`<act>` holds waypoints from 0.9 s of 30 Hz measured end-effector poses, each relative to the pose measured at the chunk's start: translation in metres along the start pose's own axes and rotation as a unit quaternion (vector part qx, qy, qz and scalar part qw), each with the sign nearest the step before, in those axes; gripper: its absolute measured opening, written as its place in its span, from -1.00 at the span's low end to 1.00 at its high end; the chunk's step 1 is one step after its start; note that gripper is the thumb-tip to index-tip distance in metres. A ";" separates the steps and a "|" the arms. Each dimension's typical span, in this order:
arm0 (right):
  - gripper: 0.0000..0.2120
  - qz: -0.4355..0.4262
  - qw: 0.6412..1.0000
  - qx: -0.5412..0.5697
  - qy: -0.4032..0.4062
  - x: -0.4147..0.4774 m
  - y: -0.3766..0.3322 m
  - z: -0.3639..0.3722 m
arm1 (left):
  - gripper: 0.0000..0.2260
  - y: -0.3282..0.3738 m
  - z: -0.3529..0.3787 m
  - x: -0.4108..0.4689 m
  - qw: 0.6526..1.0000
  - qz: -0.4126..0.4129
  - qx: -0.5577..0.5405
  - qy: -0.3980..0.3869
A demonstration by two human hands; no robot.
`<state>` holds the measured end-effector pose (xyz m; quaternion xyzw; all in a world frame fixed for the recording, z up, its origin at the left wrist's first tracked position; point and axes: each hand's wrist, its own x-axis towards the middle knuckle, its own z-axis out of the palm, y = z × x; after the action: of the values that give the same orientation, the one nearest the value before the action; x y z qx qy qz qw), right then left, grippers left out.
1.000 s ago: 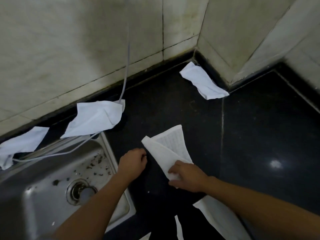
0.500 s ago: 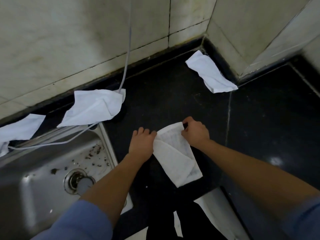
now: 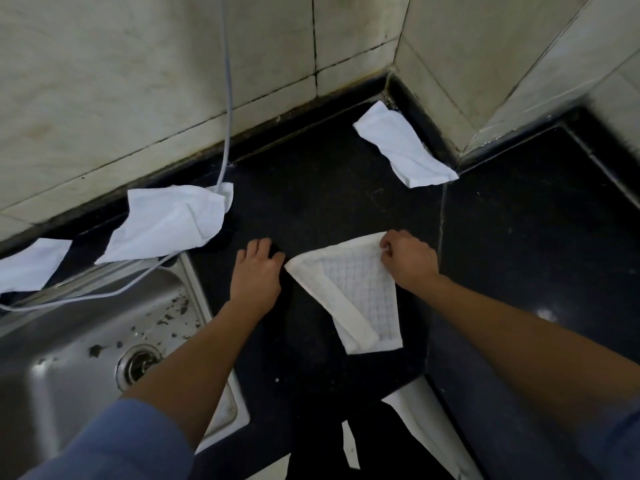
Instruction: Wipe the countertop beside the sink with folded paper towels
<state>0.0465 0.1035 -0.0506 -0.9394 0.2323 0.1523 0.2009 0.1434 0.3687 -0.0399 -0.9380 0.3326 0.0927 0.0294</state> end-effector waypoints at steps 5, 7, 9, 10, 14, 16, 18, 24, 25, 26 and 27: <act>-0.78 -0.102 0.994 0.003 0.046 -0.031 0.012 -0.005 | -0.65 0.051 -0.014 -0.013 0.990 0.136 -0.046 0.008; -0.79 -0.156 0.987 -0.009 0.018 -0.055 0.015 0.002 | -0.63 0.073 -0.006 -0.025 0.975 0.209 -0.067 -0.023; -0.79 -0.184 0.982 -0.023 -0.026 -0.079 0.021 0.017 | -0.68 0.085 0.006 -0.038 0.964 0.254 -0.060 -0.053; -0.80 -0.193 0.980 -0.027 -0.035 -0.090 0.023 0.024 | -0.72 0.086 0.012 -0.043 0.961 0.265 -0.053 -0.062; -0.93 -0.214 0.976 -0.008 0.032 -0.109 0.041 0.049 | -0.88 0.077 0.024 -0.050 0.966 0.252 -0.046 -0.045; -0.84 -0.218 0.975 -0.011 0.052 -0.109 0.044 0.055 | -0.88 0.072 0.026 -0.052 0.967 0.245 -0.055 -0.037; -0.80 -0.226 0.972 -0.021 0.067 -0.109 0.043 0.057 | -0.87 0.064 0.026 -0.059 0.966 0.247 -0.065 -0.029; -0.85 -0.207 0.975 -0.041 0.064 -0.118 0.038 0.052 | -0.83 0.025 0.034 -0.087 0.969 0.239 -0.003 -0.055; -0.84 -0.211 0.974 -0.051 0.069 -0.120 0.037 0.051 | -0.83 0.021 0.034 -0.090 0.971 0.230 0.007 -0.060; -0.82 -0.221 0.971 -0.060 0.071 -0.125 0.034 0.048 | -0.82 0.019 0.033 -0.091 0.973 0.221 0.012 -0.062; -0.81 -0.241 0.966 -0.068 0.072 -0.129 0.033 0.047 | -0.81 0.018 0.030 -0.092 0.975 0.212 0.010 -0.061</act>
<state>-0.0885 0.1462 -0.0527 -0.9876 0.0023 0.0471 0.1500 0.0570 0.4150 -0.0514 -0.8386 0.5221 0.1504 0.0390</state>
